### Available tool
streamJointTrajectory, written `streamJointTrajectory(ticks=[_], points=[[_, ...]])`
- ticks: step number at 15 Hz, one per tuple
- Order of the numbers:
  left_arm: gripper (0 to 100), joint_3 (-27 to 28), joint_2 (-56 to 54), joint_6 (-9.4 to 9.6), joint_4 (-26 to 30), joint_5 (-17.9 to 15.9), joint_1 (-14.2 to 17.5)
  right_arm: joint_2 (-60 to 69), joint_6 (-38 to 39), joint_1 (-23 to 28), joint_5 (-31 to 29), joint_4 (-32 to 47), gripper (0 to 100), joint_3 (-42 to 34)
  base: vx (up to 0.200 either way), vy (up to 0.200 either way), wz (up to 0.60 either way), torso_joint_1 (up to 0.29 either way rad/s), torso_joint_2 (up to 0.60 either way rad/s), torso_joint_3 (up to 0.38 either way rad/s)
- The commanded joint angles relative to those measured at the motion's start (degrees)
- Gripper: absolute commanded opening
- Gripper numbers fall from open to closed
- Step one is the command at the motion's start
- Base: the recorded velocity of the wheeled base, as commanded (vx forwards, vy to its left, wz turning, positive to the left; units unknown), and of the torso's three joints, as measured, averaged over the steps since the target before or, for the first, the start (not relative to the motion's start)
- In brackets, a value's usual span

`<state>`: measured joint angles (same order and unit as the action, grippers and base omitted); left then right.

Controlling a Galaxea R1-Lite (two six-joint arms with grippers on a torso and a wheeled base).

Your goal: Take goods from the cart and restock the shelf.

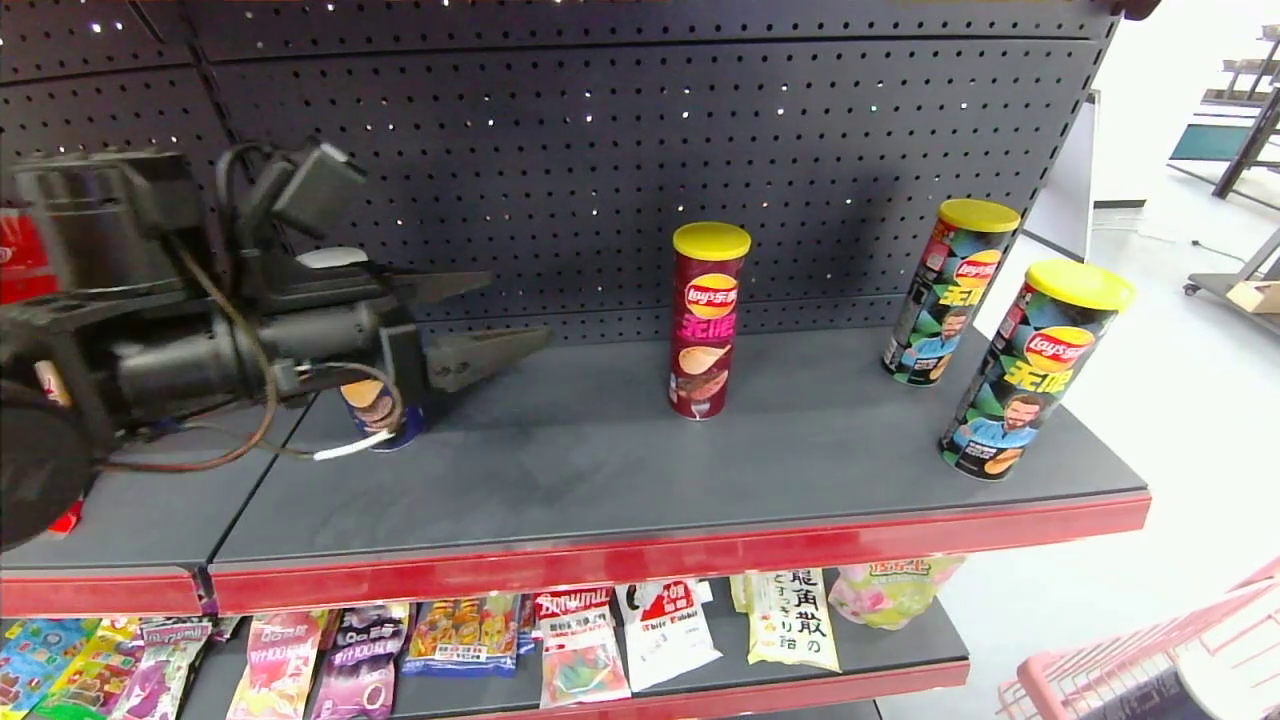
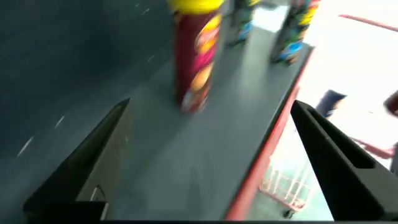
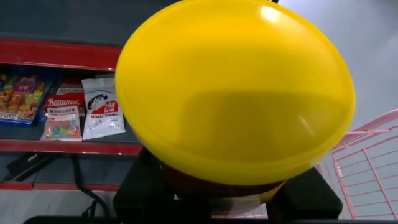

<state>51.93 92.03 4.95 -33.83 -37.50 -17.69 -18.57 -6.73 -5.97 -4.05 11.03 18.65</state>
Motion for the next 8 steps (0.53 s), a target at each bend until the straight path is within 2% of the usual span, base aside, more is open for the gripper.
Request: streamJointTrajectory(ticks=[1, 8], points=[[100, 10.9, 16.1, 0.24, -1.6, -1.7, -5.8, -0.8, 0.0, 0.1, -0.1, 0.0, 0, 0.1, 0.0, 0.0, 0.0, 0.0, 0.0, 0.0], [100, 21.6, 25.3, 0.24, -1.4, -0.9, -8.6, -0.4, 0.0, 0.4, -0.4, 0.0, 0, 0.3, 0.0, 0.0, 0.0, 0.0, 0.0, 0.0]])
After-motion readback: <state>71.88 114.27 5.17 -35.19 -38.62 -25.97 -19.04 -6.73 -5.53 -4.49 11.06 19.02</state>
